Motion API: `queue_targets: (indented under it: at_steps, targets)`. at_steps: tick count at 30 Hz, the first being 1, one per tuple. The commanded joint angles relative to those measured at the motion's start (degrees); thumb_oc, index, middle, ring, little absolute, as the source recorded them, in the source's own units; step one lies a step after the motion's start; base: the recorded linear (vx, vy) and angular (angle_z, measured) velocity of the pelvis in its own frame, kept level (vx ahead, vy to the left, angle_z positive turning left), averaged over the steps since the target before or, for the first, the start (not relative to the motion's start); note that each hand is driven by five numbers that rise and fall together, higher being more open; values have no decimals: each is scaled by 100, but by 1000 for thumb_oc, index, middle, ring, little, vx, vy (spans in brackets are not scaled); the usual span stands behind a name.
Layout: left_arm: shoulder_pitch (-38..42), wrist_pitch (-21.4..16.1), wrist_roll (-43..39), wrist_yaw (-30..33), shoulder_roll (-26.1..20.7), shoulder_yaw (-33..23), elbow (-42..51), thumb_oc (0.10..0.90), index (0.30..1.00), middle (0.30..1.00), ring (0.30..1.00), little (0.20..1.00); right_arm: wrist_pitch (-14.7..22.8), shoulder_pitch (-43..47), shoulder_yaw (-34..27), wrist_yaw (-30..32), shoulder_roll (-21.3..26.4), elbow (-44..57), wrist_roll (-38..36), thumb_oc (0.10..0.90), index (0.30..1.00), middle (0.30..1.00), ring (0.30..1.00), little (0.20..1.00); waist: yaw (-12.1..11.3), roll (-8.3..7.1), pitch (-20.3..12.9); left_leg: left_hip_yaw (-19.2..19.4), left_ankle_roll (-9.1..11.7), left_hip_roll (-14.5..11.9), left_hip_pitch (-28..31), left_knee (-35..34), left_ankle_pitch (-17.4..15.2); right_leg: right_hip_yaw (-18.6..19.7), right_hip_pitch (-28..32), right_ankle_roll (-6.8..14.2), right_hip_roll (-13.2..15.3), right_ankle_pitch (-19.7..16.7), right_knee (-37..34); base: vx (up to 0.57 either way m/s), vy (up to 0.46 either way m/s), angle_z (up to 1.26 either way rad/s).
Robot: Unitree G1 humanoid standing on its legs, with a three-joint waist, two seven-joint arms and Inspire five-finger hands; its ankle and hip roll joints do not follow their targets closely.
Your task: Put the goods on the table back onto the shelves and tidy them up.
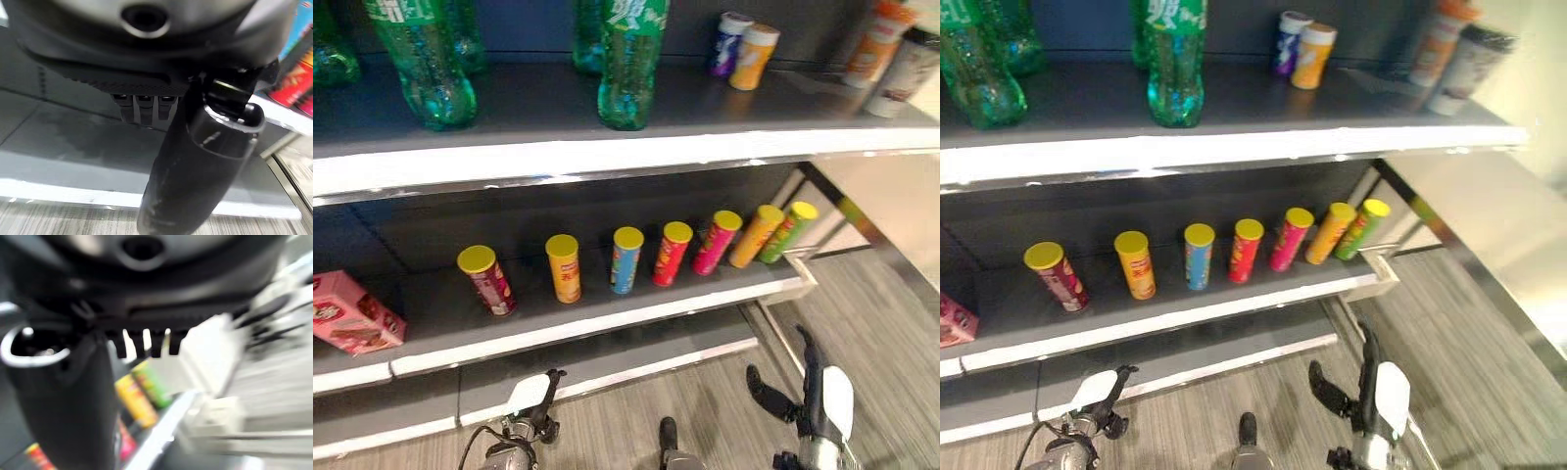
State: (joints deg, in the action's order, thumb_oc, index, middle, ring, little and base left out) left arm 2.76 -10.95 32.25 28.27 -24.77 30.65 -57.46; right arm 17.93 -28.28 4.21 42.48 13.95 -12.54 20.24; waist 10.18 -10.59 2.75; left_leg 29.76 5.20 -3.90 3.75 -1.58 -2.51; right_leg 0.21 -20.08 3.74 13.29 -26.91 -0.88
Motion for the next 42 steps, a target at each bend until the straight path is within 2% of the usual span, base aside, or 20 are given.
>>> queue_targets:
  at_steps: [1,2,5,7,9,10,11,12,15,20,24,25,26,27,29,33,35,37,40,42]
  targets:
    - [63,20,116,-76,-372,-465,532,800,900,900,900,900,774,247,-370,-626,29,1602,-2132,800,900,900,900,900,-192,184,489,548,-6,-523,238,-337,-21,-1434,543,1118,183,1070,581,-548,178,-191]
    - [58,22,114,-80,-376,-466,538,800,900,900,900,900,769,239,-374,-641,32,1611,-2148,800,900,900,900,900,-202,181,491,559,-3,-522,248,-337,-22,-1422,539,1118,182,1080,595,-529,131,-209]
    - [-10,28,-46,-336,-396,-585,501,800,900,900,900,900,1039,245,-102,-1611,315,2168,-3607,800,900,900,900,900,-377,83,354,1152,-113,-653,113,-295,152,-1917,903,1027,380,1383,1250,-287,32,-163]
    - [-23,-36,-190,-578,-423,-627,490,800,900,900,900,900,1180,211,170,-2996,802,2677,-5476,800,900,900,900,900,-573,-18,246,1574,-90,-758,81,-267,267,-2065,1200,1001,507,1492,1510,-235,-58,-142]
    - [-104,-146,-402,-801,-391,-640,479,800,900,900,900,900,1060,276,354,-4094,1161,2796,-7054,800,900,900,900,900,-714,-112,93,1892,-49,-765,102,-246,364,-2143,1531,1050,505,1342,1327,-145,-129,-172]
    - [-176,-189,-469,-843,-353,-699,441,800,900,900,900,900,952,364,396,-4445,1184,2805,-7458,800,900,900,900,900,-775,-123,20,1993,-36,-772,121,-204,380,-2166,1689,1069,468,1305,1135,-80,-222,-55]
    - [-248,-305,-598,-936,-257,-770,460,800,900,900,900,900,824,374,457,-4920,1233,2703,-7718,800,900,900,900,900,-829,-141,-109,2132,66,-892,136,-97,465,-2147,1823,1071,315,1536,713,-20,-182,-61]
    - [-260,-313,-605,-940,-252,-777,458,800,900,900,900,900,843,388,461,-4983,1245,2649,-7762,800,900,900,900,900,-841,-127,-112,2150,98,-929,150,-69,470,-2140,1851,1063,282,1532,672,6,-267,-103]
    - [-285,-354,-779,-1029,-36,-820,445,800,900,900,900,900,809,370,477,-4984,1421,2807,-7450,800,900,900,900,900,-785,-42,-207,2102,320,-1216,191,37,677,-1983,1877,932,25,1857,413,22,-164,-57]
    - [-380,-460,-960,-1210,152,-778,577,800,900,900,900,900,850,423,282,-4606,2119,3126,-6097,800,900,900,900,900,-618,91,-330,2090,580,-1838,220,416,1033,-1827,2094,595,-466,2515,225,20,-216,-4]
    - [-457,-432,-989,-1077,250,-944,536,800,900,900,900,900,1003,487,133,-4364,2509,3547,-5445,800,900,900,900,900,-613,145,-256,1911,620,-2084,144,863,956,-1637,2156,426,-657,2757,238,2,-119,-11]
    - [-447,-414,-1064,-991,257,-1004,574,800,900,900,900,900,1010,576,111,-4316,2703,3651,-5210,800,900,900,900,900,-750,146,-154,1400,629,-2015,-79,1060,1002,-1495,2163,388,-718,2826,242,-42,-129,-45]
    - [-385,-405,-1275,-843,306,-1119,562,800,900,900,900,900,1030,743,116,-4158,2926,3672,-5025,800,900,900,900,900,-943,84,-13,166,424,-1563,-589,1252,738,-1159,2214,307,-802,2819,153,-19,-128,-53]
    - [-371,-399,-1304,-809,346,-1128,490,800,900,900,900,900,1047,825,64,-4135,3024,3711,-4981,800,900,900,900,900,-972,67,25,-360,282,-1269,-769,1229,482,-1005,2240,307,-802,2813,129,-28,-78,-94]
    - [-339,-403,-1405,-806,460,-1169,405,800,900,900,900,900,1097,1070,-84,-3914,3216,3751,-4723,800,900,900,900,900,-1019,121,83,-840,102,-936,-1024,890,624,-724,2201,292,-833,2755,168,39,56,-115]
    - [-477,-408,-1536,-770,705,-1348,282,800,900,900,900,900,1165,1513,-708,-3028,3448,3885,-3457,800,900,900,900,900,-1262,305,211,-1246,89,-667,-1660,223,1011,-254,2338,239,-1007,2929,270,185,43,-68]
    - [-552,-372,-1485,-799,823,-1370,150,800,900,900,900,900,1178,1589,-879,-2847,3426,4072,-3129,800,900,900,900,900,-1237,461,150,-1437,43,-568,-1412,-27,978,17,2459,281,-1099,3185,471,239,111,-87]
    - [-537,-360,-1465,-811,873,-1360,69,800,900,900,900,900,1106,1608,-953,-2781,3427,4076,-3012,800,900,900,900,900,-1229,490,88,-1498,23,-543,-1416,38,1000,114,2488,281,-1097,3266,556,208,121,-134]
    - [-437,-266,-1333,-976,968,-1311,-198,800,900,900,900,900,962,1705,-1195,-2668,3323,4243,-2586,800,900,900,900,900,-1116,608,-108,-1278,-104,-383,-1093,-73,961,341,2458,301,-980,3505,1036,365,218,-62]
    - [-325,-258,-1302,-1008,1000,-1239,-261,800,900,900,900,900,865,1824,-1245,-2557,3281,4215,-2359,800,900,900,900,900,-1053,639,-168,-1124,-209,-240,-857,-200,895,322,2229,453,-818,3317,1621,281,172,-49]
